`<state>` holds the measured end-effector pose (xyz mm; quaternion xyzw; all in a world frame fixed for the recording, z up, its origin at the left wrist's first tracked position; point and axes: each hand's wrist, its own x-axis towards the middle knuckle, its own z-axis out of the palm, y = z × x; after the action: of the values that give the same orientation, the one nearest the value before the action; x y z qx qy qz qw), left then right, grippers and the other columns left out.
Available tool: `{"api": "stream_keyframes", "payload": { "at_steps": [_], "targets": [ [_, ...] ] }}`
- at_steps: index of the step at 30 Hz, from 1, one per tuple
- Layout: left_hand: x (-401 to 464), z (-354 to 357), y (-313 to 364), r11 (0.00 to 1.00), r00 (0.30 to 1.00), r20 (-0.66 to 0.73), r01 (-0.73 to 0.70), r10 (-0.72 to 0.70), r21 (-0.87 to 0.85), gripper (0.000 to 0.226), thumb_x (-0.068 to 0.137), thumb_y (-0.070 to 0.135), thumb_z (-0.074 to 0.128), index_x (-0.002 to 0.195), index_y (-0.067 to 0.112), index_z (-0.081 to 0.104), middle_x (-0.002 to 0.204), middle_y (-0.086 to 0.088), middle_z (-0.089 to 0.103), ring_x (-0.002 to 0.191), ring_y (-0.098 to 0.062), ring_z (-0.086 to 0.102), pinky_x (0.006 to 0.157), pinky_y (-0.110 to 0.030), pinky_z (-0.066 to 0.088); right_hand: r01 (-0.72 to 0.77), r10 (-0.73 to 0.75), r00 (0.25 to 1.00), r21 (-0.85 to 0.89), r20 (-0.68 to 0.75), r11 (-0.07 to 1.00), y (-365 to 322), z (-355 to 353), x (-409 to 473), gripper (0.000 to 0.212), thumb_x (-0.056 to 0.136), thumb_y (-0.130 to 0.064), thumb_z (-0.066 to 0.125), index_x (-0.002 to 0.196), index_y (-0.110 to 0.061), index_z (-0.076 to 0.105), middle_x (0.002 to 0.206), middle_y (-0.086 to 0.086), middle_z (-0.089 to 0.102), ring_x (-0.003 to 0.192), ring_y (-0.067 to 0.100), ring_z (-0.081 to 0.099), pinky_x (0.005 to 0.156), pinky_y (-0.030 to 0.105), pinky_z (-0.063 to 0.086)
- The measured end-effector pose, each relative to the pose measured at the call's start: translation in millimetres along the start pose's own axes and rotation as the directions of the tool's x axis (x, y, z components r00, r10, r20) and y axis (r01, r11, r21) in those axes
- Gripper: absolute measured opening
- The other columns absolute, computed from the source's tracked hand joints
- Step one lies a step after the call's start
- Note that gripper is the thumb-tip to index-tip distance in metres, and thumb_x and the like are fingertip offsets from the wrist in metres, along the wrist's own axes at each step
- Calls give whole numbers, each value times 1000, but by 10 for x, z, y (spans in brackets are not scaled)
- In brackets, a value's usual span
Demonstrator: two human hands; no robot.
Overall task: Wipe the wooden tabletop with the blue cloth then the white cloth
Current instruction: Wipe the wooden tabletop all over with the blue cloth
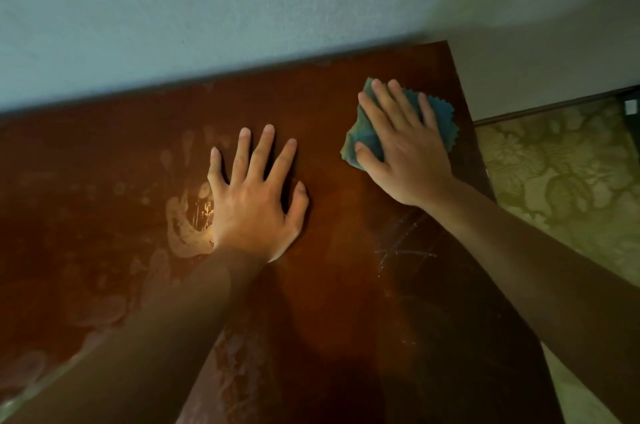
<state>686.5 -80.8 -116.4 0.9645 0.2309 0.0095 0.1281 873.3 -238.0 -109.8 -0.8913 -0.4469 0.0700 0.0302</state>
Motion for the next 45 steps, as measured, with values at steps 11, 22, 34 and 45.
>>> {"api": "stream_keyframes", "payload": {
  "at_steps": [11, 22, 34, 45],
  "targets": [
    [-15, -7, -4, 1000, 1000, 5, -2, 2, -7, 62, 100, 53, 28, 157, 29, 34, 167, -2, 22, 156, -27, 9, 122, -61, 4, -44, 44, 999, 53, 4, 998, 453, -161, 407, 69, 100, -49, 33, 162, -18, 27, 171, 4, 18, 159, 24, 12, 128, 50, 5],
    [-7, 15, -14, 1000, 1000, -5, -1, 1, 6, 61, 100, 53, 30, 157, 29, 33, 167, -3, 22, 156, -27, 9, 122, -61, 4, -73, 72, 997, 39, 15, 997, 525, -178, 298, 74, 97, -52, 25, 162, -17, 24, 171, 8, 17, 159, 27, 10, 128, 51, 6],
    [-15, 26, -15, 1000, 1000, -21, -8, 8, -4, 61, 100, 52, 30, 156, 28, 36, 166, -3, 24, 156, -27, 10, 122, -62, 5, -214, 214, 977, 39, 13, 976, 257, -68, -143, 76, 100, -54, 19, 164, -13, 16, 172, 11, 9, 159, 30, 5, 129, 47, 1],
    [-10, 14, -19, 1000, 1000, 4, 4, -5, 16, 61, 100, 53, 29, 157, 30, 32, 167, -2, 21, 156, -27, 8, 122, -62, 4, -172, 172, 984, 4, -35, 985, 113, -35, 249, 74, 100, -52, 19, 163, -13, 20, 171, 12, 14, 159, 31, 10, 128, 55, 6]
  ]
}}
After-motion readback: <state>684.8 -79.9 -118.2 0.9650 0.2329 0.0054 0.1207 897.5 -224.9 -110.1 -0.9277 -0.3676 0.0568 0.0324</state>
